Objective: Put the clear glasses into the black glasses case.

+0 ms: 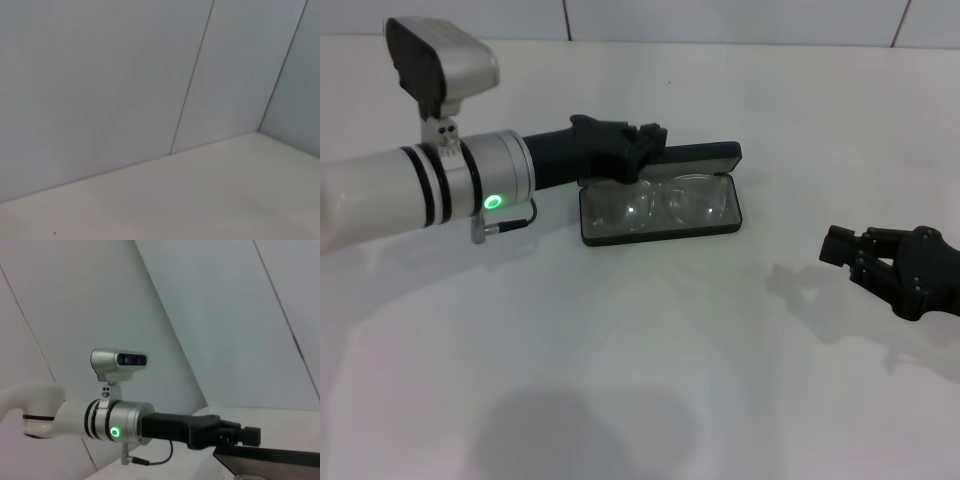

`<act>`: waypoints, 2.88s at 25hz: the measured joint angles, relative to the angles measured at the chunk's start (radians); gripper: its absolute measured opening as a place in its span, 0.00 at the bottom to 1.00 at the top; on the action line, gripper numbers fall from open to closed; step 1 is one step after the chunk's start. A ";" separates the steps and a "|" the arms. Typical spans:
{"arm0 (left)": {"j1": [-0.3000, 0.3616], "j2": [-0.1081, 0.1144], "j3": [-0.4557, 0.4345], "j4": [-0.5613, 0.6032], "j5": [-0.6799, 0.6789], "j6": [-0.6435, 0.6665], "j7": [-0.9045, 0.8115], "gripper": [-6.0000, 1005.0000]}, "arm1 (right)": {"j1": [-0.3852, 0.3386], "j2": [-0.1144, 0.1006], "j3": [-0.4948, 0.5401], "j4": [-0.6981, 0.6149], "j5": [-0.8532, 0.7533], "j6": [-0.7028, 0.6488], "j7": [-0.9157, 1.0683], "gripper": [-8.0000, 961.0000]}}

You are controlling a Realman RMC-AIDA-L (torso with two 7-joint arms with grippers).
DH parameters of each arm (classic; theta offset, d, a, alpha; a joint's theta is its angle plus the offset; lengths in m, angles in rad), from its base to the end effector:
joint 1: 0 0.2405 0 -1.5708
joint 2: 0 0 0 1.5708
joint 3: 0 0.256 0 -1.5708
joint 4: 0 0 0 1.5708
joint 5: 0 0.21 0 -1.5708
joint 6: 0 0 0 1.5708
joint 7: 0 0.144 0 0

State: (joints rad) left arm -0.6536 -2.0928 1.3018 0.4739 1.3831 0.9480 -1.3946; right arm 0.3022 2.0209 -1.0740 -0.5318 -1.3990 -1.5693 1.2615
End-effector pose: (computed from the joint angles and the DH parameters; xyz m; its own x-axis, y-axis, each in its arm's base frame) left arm -0.2130 0.3881 -0.0733 0.7426 0.3902 0.5444 0.5901 -0.7656 -0.2562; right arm 0.2850 0.2774 -0.0017 0.5940 -0.3366 -0.7307 -0.5550 -0.8290 -0.0693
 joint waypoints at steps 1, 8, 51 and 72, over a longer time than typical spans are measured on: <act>0.000 0.000 0.000 0.000 0.000 0.000 0.000 0.09 | 0.000 0.000 0.000 0.000 0.000 0.000 0.000 0.14; 0.003 -0.001 0.027 -0.003 -0.007 -0.027 -0.020 0.10 | 0.003 -0.001 0.000 0.002 0.000 0.000 0.000 0.14; 0.480 0.051 0.017 0.353 -0.075 0.621 0.212 0.69 | 0.037 -0.011 0.005 -0.304 -0.155 -0.153 -0.043 0.46; 0.501 0.058 -0.061 0.357 0.048 0.810 0.267 0.88 | 0.065 0.002 -0.114 -0.310 -0.208 -0.083 -0.071 0.92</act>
State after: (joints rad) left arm -0.1527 -2.0350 1.2409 0.8305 1.4310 1.7580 -1.1272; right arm 0.3672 2.0226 -1.1875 -0.8417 -1.6072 -1.6520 1.1904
